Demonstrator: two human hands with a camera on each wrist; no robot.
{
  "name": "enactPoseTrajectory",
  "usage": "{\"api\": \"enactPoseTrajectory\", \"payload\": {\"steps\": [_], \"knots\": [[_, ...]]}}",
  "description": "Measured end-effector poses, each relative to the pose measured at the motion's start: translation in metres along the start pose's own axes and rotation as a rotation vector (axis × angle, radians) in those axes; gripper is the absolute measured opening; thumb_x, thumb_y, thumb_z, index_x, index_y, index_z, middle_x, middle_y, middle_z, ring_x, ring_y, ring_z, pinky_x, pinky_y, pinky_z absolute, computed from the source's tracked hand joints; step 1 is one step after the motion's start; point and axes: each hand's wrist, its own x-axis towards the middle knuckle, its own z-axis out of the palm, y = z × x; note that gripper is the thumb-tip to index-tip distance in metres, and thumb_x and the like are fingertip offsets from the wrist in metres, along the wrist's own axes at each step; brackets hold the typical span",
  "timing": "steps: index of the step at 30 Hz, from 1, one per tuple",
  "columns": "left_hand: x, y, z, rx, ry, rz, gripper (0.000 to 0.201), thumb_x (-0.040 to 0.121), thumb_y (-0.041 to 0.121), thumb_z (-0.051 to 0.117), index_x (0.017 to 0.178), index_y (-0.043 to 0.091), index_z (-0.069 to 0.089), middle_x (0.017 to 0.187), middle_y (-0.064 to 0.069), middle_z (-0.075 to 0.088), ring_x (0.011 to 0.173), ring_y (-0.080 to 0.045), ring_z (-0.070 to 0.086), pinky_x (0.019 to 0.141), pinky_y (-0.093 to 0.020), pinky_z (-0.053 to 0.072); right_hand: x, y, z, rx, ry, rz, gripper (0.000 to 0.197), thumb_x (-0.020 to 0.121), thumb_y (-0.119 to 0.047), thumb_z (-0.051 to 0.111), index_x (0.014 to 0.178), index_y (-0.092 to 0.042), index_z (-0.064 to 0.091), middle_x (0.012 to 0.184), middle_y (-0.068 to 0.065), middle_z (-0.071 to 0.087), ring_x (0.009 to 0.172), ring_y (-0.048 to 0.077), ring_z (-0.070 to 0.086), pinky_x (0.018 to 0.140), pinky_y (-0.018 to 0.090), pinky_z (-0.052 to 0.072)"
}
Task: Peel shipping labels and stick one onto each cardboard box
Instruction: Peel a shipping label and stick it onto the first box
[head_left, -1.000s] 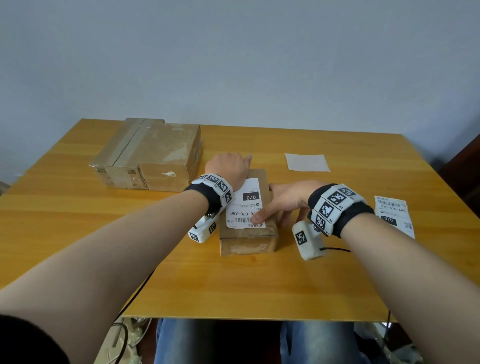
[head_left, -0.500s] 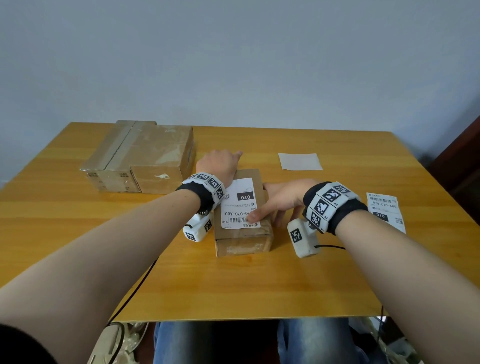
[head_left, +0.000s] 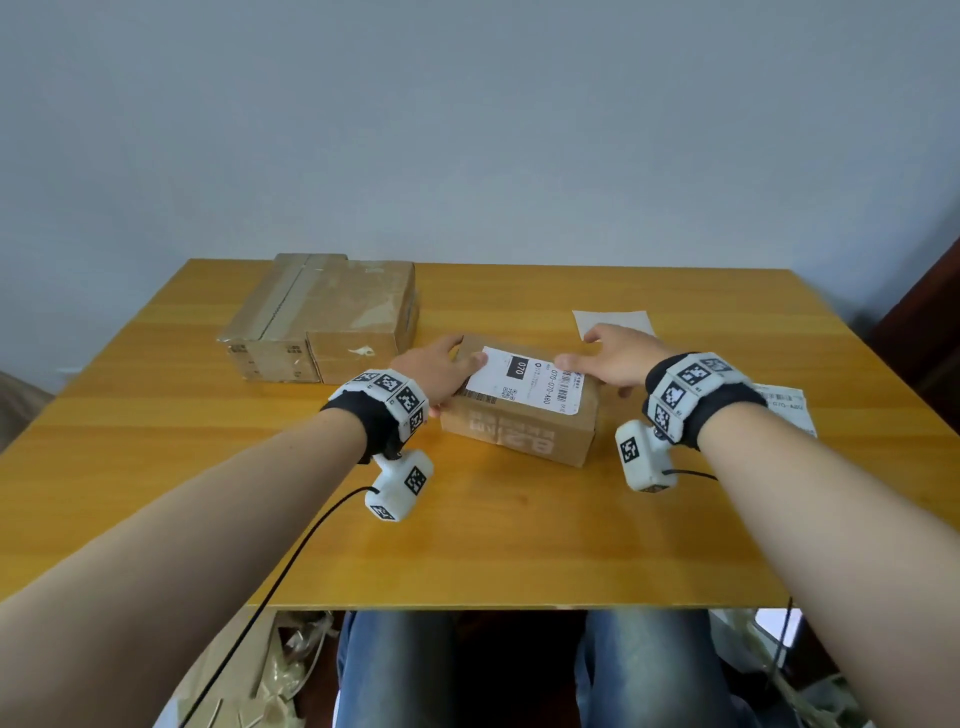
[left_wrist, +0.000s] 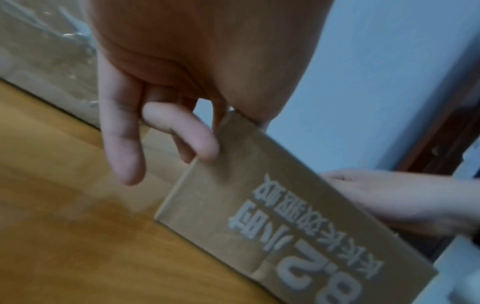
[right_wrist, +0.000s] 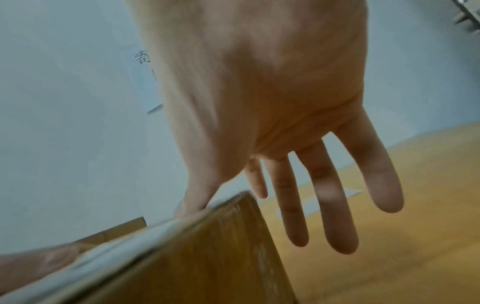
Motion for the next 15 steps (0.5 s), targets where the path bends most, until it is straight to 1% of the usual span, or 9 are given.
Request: {"api": "enactPoseTrajectory", "payload": {"steps": [1, 2, 4, 5, 7, 10, 11, 14, 15], "knots": [[-0.005, -0.001, 0.000, -0.102, -0.037, -0.032, 0.071, 0.097, 0.070, 0.041, 0.158, 0.040, 0.022, 0.112, -0.004, 0.071, 0.059, -0.024, 0.068, 0.065, -0.040, 0.065, 0.002, 0.002, 0.004, -0.008, 0.043, 0.020, 0.091, 0.092, -0.078, 0.050, 0.159, -0.018, 0.034, 0.145, 0.004, 0.060, 0.110, 0.027, 0.070, 0.074, 0.033, 0.047], [-0.010, 0.000, 0.001, -0.171, -0.064, -0.055, 0.070, 0.097, 0.069, 0.043, 0.157, 0.042, 0.019, 0.120, -0.006, 0.069, 0.056, -0.024, 0.069, 0.062, -0.043, 0.066, 0.002, 0.003, 0.009, -0.006, 0.064, 0.042, 0.091, 0.093, -0.078, 0.046, 0.159, -0.017, 0.033, 0.141, 0.005, 0.062, 0.109, 0.029, 0.070, 0.074, 0.035, 0.050], [-0.014, 0.000, 0.004, -0.244, -0.092, -0.077, 0.067, 0.098, 0.065, 0.045, 0.155, 0.045, 0.017, 0.139, -0.010, 0.059, 0.055, -0.024, 0.072, 0.059, -0.043, 0.065, 0.001, 0.003, 0.016, 0.034, 0.058, 0.068, 0.087, 0.096, -0.076, 0.039, 0.156, -0.013, 0.036, 0.122, 0.007, 0.071, 0.097, 0.030, 0.074, 0.075, 0.040, 0.059], [-0.016, 0.001, 0.005, -0.271, -0.096, -0.084, 0.065, 0.099, 0.062, 0.045, 0.154, 0.044, 0.017, 0.139, -0.011, 0.058, 0.055, -0.025, 0.072, 0.059, -0.044, 0.065, 0.000, 0.003, 0.018, 0.070, 0.050, 0.074, 0.083, 0.099, -0.074, 0.037, 0.152, -0.010, 0.039, 0.115, 0.008, 0.073, 0.092, 0.030, 0.075, 0.077, 0.043, 0.061], [-0.020, 0.005, 0.006, -0.317, -0.104, -0.106, 0.061, 0.099, 0.057, 0.047, 0.150, 0.034, 0.022, 0.122, -0.008, 0.062, 0.058, -0.030, 0.072, 0.063, -0.047, 0.065, -0.001, 0.004, 0.024, 0.135, 0.061, 0.077, 0.078, 0.102, -0.070, 0.031, 0.148, -0.009, 0.043, 0.116, 0.009, 0.071, 0.092, 0.030, 0.073, 0.076, 0.041, 0.058], [-0.029, 0.010, 0.008, -0.388, -0.154, -0.157, 0.052, 0.099, 0.053, 0.052, 0.133, 0.020, 0.031, 0.107, -0.012, 0.065, 0.057, -0.031, 0.072, 0.065, -0.051, 0.065, 0.004, 0.004, 0.031, 0.153, 0.099, 0.069, 0.080, 0.102, -0.070, 0.026, 0.151, -0.009, 0.042, 0.134, 0.010, 0.064, 0.111, 0.030, 0.066, 0.080, 0.037, 0.048], [-0.032, 0.011, 0.008, -0.401, -0.172, -0.175, 0.051, 0.098, 0.053, 0.054, 0.129, 0.020, 0.031, 0.106, -0.015, 0.066, 0.057, -0.030, 0.073, 0.065, -0.050, 0.065, 0.005, 0.004, 0.033, 0.156, 0.104, 0.069, 0.079, 0.102, -0.071, 0.027, 0.150, -0.010, 0.042, 0.130, 0.009, 0.065, 0.108, 0.029, 0.065, 0.077, 0.037, 0.047], [-0.038, 0.012, 0.010, -0.405, -0.232, -0.209, 0.051, 0.097, 0.052, 0.059, 0.125, 0.025, 0.026, 0.092, -0.015, 0.073, 0.058, -0.028, 0.072, 0.064, -0.046, 0.065, 0.007, 0.004, 0.039, 0.196, 0.132, 0.067, 0.073, 0.103, -0.068, 0.031, 0.153, -0.015, 0.034, 0.099, 0.004, 0.067, 0.084, 0.023, 0.065, 0.066, 0.035, 0.045], [-0.039, 0.012, 0.010, -0.398, -0.261, -0.213, 0.052, 0.096, 0.052, 0.060, 0.124, 0.024, 0.028, 0.087, -0.013, 0.074, 0.058, -0.027, 0.072, 0.064, -0.044, 0.064, 0.006, 0.004, 0.040, 0.207, 0.148, 0.060, 0.074, 0.103, -0.067, 0.032, 0.157, -0.017, 0.029, 0.101, 0.004, 0.067, 0.086, 0.024, 0.066, 0.068, 0.036, 0.047]]}}
